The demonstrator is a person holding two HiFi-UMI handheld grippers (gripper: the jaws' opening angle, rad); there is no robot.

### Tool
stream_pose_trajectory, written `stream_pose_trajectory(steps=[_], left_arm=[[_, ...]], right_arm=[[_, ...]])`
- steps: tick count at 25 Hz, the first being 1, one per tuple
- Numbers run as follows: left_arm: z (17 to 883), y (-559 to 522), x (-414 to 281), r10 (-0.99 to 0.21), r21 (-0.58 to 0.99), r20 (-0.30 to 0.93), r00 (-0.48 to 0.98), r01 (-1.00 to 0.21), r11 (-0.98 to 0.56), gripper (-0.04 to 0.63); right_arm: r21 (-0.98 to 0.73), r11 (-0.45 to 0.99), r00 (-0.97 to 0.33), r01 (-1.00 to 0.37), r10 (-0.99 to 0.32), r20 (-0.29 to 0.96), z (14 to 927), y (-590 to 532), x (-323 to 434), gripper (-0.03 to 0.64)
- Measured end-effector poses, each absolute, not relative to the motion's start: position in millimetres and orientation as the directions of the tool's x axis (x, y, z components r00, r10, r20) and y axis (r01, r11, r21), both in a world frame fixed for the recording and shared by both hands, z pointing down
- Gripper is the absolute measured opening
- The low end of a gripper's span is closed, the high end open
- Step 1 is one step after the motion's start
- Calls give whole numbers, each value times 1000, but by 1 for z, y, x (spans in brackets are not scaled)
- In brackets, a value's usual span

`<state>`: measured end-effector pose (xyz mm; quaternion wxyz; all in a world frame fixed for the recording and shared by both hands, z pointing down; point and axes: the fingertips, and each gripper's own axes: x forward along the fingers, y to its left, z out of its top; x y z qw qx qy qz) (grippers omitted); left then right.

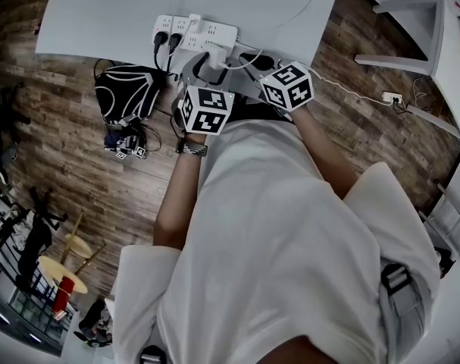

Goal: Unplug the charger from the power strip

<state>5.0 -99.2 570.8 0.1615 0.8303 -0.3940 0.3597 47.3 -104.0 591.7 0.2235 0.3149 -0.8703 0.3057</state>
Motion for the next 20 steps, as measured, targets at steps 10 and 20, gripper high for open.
stream_pose_trajectory(steps=[10,20], left_arm=[[572,-92,2,-560,-5,713,422,-795,-606,244],[577,-80,0,-566,94,698,439,-839,-535,244]], right_arm=[[-411,604,-707,-683,-402,582,594,-97,47,2],[-416,606,-710,-678,-396,582,599,-96,46,2]])
